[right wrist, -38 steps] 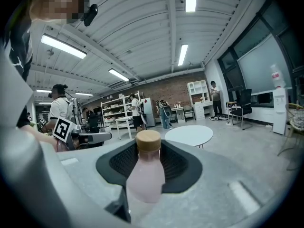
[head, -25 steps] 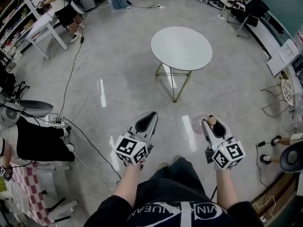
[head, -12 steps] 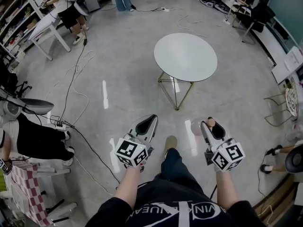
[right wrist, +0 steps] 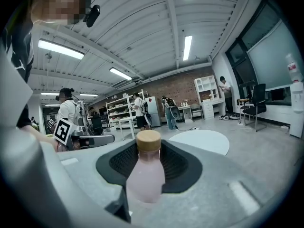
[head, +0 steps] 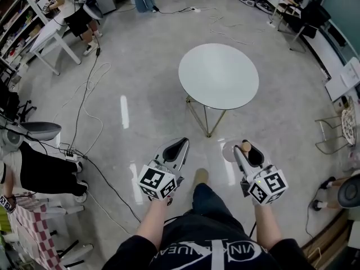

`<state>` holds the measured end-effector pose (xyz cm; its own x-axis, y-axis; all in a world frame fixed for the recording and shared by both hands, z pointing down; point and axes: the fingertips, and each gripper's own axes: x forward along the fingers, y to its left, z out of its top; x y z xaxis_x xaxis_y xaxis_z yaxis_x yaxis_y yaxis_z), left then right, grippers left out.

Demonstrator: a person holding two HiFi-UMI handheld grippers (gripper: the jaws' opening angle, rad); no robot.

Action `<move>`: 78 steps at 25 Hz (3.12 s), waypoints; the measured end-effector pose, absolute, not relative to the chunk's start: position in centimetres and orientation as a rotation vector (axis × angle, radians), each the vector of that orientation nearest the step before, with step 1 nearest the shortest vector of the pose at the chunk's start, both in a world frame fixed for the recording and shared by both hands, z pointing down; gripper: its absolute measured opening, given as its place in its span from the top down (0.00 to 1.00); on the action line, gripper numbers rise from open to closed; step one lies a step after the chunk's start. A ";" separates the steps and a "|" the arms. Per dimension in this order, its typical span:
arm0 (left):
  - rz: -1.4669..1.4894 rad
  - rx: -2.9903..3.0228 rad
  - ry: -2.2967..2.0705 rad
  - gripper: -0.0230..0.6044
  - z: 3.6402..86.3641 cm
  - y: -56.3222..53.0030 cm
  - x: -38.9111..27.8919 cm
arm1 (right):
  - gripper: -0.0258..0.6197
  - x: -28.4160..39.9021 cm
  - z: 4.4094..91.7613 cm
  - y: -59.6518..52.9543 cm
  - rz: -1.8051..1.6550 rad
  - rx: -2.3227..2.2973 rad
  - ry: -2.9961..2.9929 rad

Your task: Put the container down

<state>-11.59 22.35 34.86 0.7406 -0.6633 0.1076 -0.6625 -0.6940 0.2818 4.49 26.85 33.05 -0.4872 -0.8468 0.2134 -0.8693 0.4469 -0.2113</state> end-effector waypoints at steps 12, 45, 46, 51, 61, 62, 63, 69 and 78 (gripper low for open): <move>0.050 2.635 -0.990 0.94 35.9 15.4 -7.7 | 0.74 7.7 34.0 19.8 0.490 1.562 -2.592; 0.064 2.590 -0.958 0.94 39.6 -1.6 -5.0 | 0.74 10.1 36.6 3.9 0.542 1.539 -2.591; 0.073 2.590 -0.949 0.94 39.8 -2.1 -5.0 | 0.74 9.8 36.7 3.2 0.541 1.538 -2.591; 0.097 2.584 -0.912 0.94 40.6 -4.5 -4.7 | 0.74 9.4 37.5 0.3 0.567 1.540 -2.582; 0.125 2.569 -0.856 0.94 42.1 -9.9 -3.5 | 0.74 10.6 39.3 -5.2 0.633 1.578 -2.531; 0.127 2.568 -0.847 0.94 42.3 -10.4 -3.5 | 0.74 10.7 39.4 -5.7 0.637 1.585 -2.525; 0.128 2.568 -0.837 0.94 42.4 -10.9 -3.4 | 0.74 10.7 39.5 -6.2 0.638 1.592 -2.520; 0.138 2.573 -0.782 0.94 42.8 -13.9 -2.4 | 0.74 11.3 40.0 -9.4 0.629 1.626 -2.490; 0.159 2.546 -0.795 0.94 44.8 -15.8 -1.4 | 0.74 12.3 41.9 -12.1 0.600 1.582 -2.477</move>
